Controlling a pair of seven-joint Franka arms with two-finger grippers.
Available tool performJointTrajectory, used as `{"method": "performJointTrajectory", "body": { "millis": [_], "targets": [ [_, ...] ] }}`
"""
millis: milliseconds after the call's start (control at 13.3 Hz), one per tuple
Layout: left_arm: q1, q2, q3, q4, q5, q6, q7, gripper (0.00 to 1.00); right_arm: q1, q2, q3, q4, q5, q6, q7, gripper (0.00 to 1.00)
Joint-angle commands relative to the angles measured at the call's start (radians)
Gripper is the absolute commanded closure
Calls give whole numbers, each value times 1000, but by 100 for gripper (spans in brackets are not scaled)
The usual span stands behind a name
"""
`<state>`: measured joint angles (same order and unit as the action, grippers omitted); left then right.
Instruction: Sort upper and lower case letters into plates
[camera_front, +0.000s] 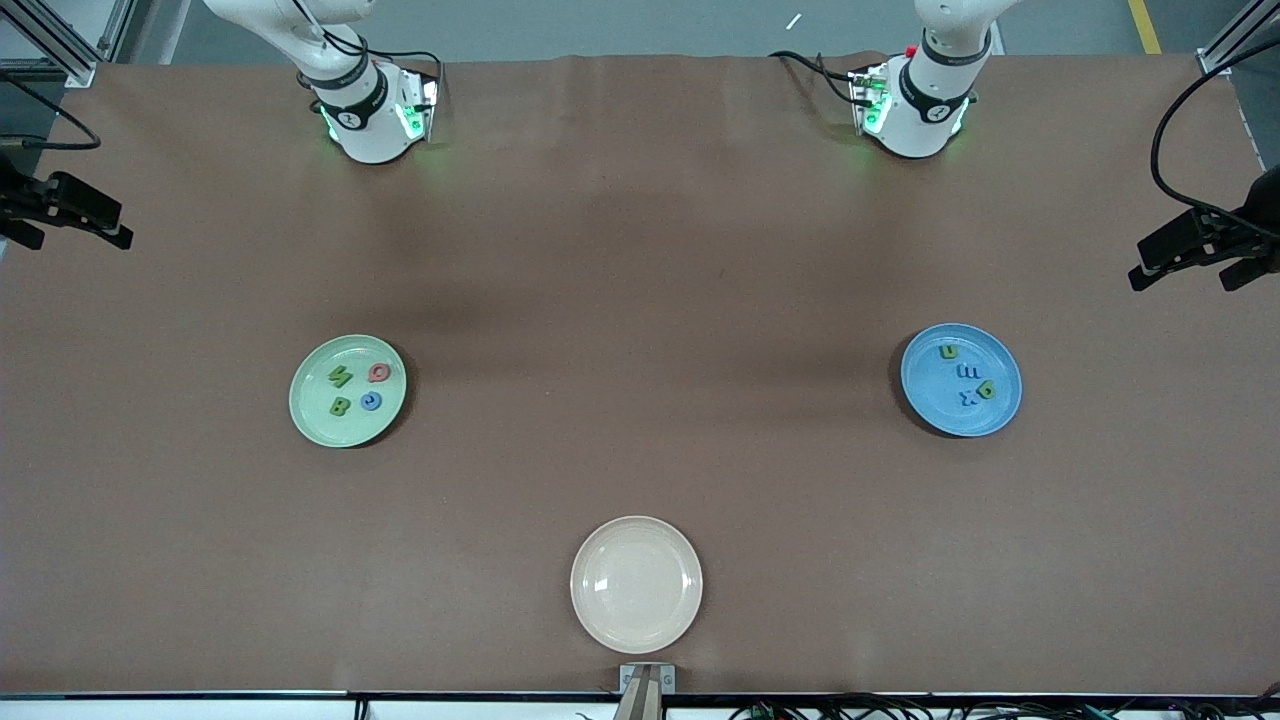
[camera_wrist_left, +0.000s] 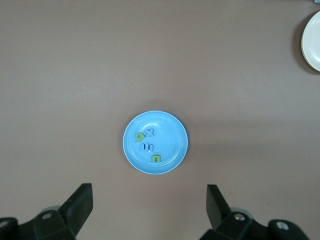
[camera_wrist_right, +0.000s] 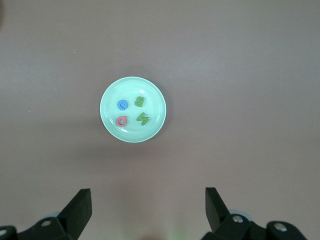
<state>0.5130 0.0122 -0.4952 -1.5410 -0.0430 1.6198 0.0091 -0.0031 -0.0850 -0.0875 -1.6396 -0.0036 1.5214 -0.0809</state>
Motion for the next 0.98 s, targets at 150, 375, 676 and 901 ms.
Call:
{"method": "performJointTrajectory", "body": {
  "millis": [150, 375, 676, 901],
  "targets": [
    [1, 6, -5, 29, 18, -18, 14, 0, -2, -19, 0, -16, 2, 3, -5, 0],
    [1, 8, -5, 29, 20, -15, 14, 0, -2, -19, 0, -16, 2, 2, -5, 0],
    [4, 20, -5, 32, 17, -3, 14, 0, 0, -19, 0, -16, 2, 0, -5, 0],
    [2, 20, -3, 30, 14, -3, 12, 0, 0, -19, 0, -16, 2, 0, -5, 0]
  ]
}}
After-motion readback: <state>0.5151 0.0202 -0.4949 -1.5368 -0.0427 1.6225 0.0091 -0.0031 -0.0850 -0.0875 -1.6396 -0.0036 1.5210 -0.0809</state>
